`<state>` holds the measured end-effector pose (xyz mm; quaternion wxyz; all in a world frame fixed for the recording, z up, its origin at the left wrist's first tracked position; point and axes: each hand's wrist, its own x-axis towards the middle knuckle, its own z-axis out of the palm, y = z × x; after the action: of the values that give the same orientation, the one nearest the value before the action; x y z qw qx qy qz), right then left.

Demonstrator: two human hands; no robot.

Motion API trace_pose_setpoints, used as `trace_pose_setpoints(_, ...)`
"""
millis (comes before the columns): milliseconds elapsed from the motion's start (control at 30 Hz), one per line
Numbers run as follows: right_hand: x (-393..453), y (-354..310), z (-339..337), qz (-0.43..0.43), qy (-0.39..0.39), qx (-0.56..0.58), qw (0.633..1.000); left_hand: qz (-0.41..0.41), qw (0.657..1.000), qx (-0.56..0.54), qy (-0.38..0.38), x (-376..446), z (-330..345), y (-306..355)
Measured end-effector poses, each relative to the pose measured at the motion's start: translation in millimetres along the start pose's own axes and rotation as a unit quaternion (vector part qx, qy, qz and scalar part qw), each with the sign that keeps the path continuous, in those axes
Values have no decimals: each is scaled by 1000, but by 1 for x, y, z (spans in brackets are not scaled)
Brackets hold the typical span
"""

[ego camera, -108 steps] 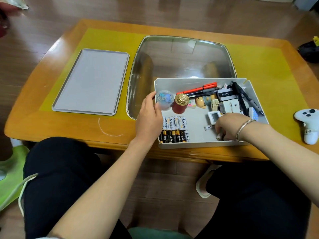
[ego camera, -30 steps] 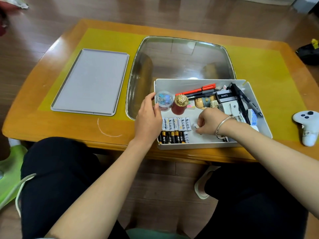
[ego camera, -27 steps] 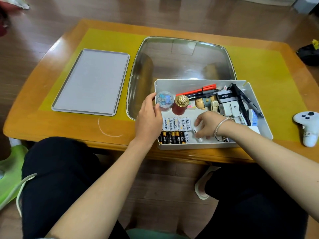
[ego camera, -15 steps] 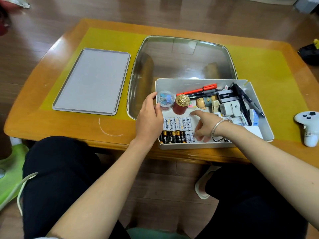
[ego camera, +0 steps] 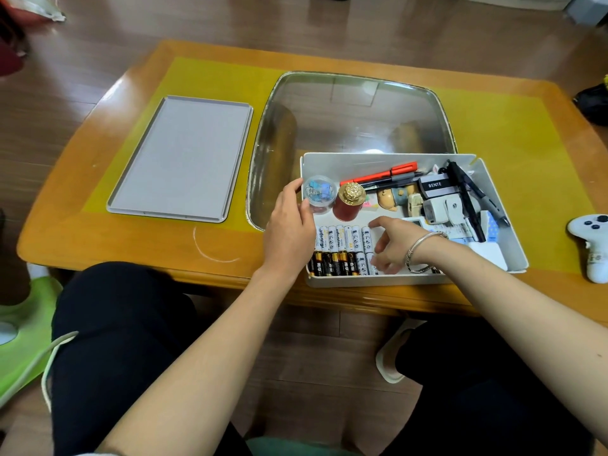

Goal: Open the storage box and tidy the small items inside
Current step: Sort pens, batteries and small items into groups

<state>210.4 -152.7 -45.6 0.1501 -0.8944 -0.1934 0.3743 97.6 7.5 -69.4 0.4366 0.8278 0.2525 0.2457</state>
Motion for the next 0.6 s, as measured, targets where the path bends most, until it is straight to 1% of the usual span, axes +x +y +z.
trace_pose_setpoints(200, -1, 1, 2, -22, -18, 21, 999, 1, 1000, 5, 2, 0, 1, -1)
trace_pose_setpoints(367, -7, -2, -7, -28, -28, -19, 999, -2, 1000, 7, -1, 1, 1, -1)
trace_pose_setpoints(433, -12, -3, -14, -45, -30, -41, 998, -3, 1000, 7, -1, 0, 2, -1)
trace_pose_setpoints(600, -32, 6, -38, -103, -7, -129, 986, 2, 1000, 9, 2, 1, 2, -3)
